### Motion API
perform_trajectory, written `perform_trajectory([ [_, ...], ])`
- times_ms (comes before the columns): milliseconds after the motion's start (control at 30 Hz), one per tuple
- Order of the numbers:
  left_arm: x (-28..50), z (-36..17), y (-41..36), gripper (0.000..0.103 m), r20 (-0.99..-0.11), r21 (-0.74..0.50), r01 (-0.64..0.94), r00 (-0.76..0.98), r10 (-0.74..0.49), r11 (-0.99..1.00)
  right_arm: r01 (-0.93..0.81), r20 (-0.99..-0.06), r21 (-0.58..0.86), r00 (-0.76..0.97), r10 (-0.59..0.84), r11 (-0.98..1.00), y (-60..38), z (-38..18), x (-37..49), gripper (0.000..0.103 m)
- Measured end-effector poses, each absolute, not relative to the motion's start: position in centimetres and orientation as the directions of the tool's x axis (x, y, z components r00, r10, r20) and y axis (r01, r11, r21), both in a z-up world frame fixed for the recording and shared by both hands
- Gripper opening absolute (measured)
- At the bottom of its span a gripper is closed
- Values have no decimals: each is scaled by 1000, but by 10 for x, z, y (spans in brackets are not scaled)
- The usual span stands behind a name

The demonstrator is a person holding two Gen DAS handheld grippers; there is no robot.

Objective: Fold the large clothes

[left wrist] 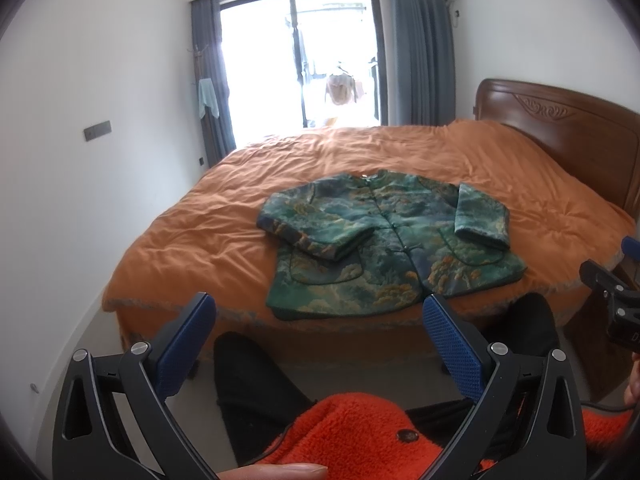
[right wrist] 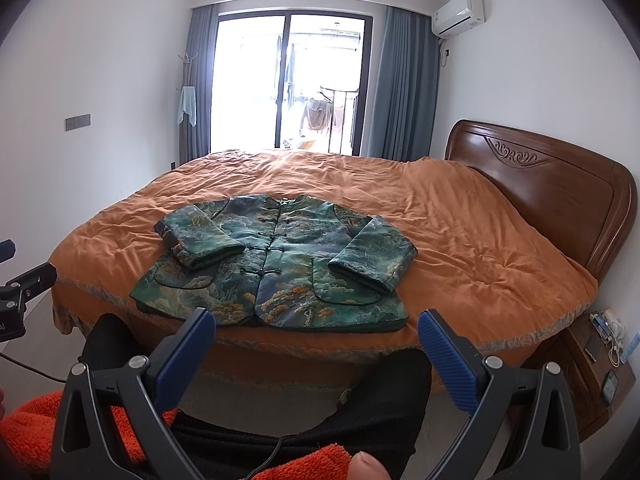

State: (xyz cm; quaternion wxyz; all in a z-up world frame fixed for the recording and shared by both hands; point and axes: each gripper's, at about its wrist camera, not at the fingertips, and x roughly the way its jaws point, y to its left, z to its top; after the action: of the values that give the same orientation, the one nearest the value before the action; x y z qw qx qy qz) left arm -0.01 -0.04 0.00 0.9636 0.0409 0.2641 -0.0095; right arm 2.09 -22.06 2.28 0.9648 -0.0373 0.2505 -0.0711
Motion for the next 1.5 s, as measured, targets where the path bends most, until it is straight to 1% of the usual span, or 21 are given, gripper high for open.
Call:
perform_trajectory([
  [1500, 0, 0, 0, 103, -508, 74, 40, 861, 3, 996, 118, -482, -108, 862, -156, 987, -219, 20, 20, 103],
])
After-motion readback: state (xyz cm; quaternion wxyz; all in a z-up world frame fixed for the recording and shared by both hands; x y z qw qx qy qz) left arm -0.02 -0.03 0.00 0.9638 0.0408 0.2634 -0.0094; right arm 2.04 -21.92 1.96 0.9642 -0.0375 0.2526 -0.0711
